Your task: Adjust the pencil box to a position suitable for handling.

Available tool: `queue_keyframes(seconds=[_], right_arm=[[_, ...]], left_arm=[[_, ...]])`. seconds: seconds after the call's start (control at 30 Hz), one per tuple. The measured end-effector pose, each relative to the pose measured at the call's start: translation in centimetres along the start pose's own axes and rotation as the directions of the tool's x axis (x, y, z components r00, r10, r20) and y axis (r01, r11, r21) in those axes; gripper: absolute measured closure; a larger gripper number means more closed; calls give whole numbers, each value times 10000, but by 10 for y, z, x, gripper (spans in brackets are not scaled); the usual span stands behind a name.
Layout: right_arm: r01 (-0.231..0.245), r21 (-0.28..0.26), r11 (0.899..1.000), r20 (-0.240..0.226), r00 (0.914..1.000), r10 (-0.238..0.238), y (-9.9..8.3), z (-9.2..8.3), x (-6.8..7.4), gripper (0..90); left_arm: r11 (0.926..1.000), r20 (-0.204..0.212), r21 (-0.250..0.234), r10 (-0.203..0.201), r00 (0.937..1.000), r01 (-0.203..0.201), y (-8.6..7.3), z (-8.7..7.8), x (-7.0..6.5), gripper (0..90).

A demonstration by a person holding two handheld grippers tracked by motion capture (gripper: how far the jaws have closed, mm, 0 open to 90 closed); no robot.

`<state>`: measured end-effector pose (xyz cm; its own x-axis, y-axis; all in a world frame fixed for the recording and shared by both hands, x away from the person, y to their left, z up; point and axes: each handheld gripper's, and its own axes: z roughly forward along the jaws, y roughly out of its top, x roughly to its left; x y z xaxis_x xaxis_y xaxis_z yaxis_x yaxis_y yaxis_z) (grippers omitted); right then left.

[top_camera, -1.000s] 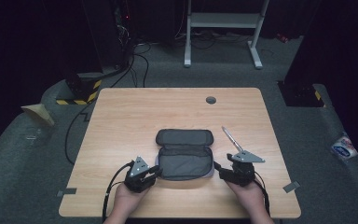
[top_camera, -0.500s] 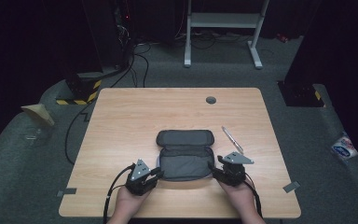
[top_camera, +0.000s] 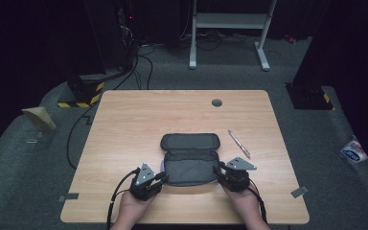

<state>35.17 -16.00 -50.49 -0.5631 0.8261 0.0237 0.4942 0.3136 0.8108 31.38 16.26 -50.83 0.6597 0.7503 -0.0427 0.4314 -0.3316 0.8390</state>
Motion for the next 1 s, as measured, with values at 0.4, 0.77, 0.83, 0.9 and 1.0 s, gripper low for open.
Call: queue_keyframes(seconds=[0.4,0.77,0.83,0.9,1.0], right_arm=[[272,110,9996,249,9993,-275,-4,-2,-9,722],[-53,95,9999,483,9988,48,-12,-11,-19,703],[-140,67,9999,458,9989,137,-12,-13,-20,680],[-231,-62,9997,304,9993,233,-11,-14,-21,634],[-221,-407,9989,168,9996,228,-8,-21,-24,586]], left_arm=[[9999,-16,-38,120,9999,-120,2,3,2,767],[9992,197,-48,405,9990,-404,9,14,-7,766],[9992,169,-169,354,9992,-351,10,13,-7,759],[9989,150,-437,165,9998,-158,11,10,-7,723],[9952,59,-972,-115,9999,121,13,3,-6,624]])
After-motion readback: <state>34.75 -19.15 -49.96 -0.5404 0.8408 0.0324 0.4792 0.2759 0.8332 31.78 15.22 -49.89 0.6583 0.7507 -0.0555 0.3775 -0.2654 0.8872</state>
